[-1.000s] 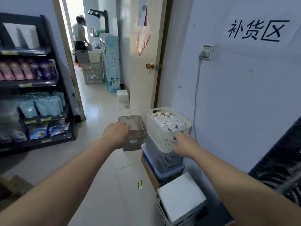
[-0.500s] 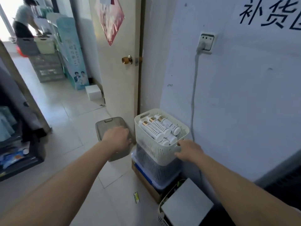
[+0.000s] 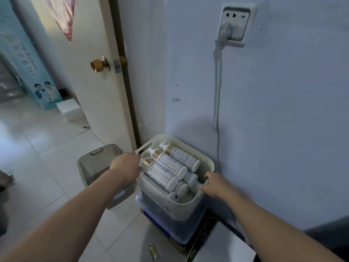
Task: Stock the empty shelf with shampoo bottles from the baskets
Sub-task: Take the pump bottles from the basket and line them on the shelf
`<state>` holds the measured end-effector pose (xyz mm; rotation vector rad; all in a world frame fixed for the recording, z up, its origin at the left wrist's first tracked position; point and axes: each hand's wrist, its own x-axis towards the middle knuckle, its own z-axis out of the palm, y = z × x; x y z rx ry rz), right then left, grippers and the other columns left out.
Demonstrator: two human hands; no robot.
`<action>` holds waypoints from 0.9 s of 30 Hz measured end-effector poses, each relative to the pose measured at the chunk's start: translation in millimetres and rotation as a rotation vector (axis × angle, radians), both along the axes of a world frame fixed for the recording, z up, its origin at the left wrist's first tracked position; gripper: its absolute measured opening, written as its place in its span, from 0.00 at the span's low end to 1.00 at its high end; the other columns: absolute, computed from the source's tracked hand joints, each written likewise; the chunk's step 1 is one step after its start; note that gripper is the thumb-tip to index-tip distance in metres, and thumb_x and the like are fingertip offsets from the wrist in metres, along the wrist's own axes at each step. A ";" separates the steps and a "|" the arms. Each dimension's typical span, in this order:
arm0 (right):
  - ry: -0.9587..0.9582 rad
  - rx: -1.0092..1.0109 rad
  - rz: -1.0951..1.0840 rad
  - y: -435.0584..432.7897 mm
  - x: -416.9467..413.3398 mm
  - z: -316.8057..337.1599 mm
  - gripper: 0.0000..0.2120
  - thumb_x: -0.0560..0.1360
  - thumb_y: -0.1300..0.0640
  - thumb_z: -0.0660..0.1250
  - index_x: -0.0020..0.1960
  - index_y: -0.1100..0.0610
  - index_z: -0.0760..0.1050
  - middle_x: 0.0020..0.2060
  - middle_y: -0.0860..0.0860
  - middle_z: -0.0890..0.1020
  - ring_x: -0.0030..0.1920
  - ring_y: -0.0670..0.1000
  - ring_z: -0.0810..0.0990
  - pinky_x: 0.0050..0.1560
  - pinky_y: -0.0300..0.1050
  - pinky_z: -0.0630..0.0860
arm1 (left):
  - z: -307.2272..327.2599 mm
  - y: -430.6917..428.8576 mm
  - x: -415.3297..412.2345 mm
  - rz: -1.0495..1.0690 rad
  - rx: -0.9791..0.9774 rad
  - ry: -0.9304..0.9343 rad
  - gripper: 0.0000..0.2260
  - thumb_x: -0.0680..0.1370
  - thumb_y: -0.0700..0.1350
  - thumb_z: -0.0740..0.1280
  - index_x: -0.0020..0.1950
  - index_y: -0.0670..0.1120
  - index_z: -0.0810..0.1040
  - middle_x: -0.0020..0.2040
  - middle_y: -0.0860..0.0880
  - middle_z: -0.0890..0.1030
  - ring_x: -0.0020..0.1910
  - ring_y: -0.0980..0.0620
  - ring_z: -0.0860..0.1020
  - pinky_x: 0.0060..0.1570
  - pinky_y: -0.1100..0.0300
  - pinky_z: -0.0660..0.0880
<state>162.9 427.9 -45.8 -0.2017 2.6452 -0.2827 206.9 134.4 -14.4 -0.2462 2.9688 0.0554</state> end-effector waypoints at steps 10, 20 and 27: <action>-0.145 -0.091 -0.329 -12.1 -43.1 -56.3 0.25 0.75 0.43 0.64 0.67 0.55 0.69 0.63 0.55 0.77 0.61 0.57 0.77 0.56 0.49 0.76 | -66.4 -35.9 -114.2 -0.092 0.033 -0.182 0.16 0.78 0.54 0.63 0.63 0.49 0.75 0.52 0.50 0.79 0.50 0.50 0.79 0.50 0.53 0.79; -0.053 -0.360 -1.073 -47.5 -54.1 -100.1 0.19 0.82 0.52 0.60 0.68 0.61 0.64 0.47 0.54 0.77 0.47 0.57 0.77 0.46 0.48 0.72 | -144.6 -67.2 -202.7 -0.020 0.249 -0.303 0.24 0.78 0.47 0.65 0.71 0.42 0.62 0.64 0.39 0.73 0.61 0.39 0.74 0.56 0.45 0.74; 0.027 -0.550 -1.458 -72.4 -48.8 -133.0 0.23 0.84 0.45 0.48 0.59 0.60 0.74 0.54 0.58 0.78 0.56 0.59 0.77 0.56 0.52 0.72 | -179.9 -77.7 -224.9 0.194 0.593 -0.220 0.13 0.82 0.49 0.56 0.54 0.42 0.74 0.42 0.44 0.77 0.38 0.46 0.75 0.37 0.54 0.69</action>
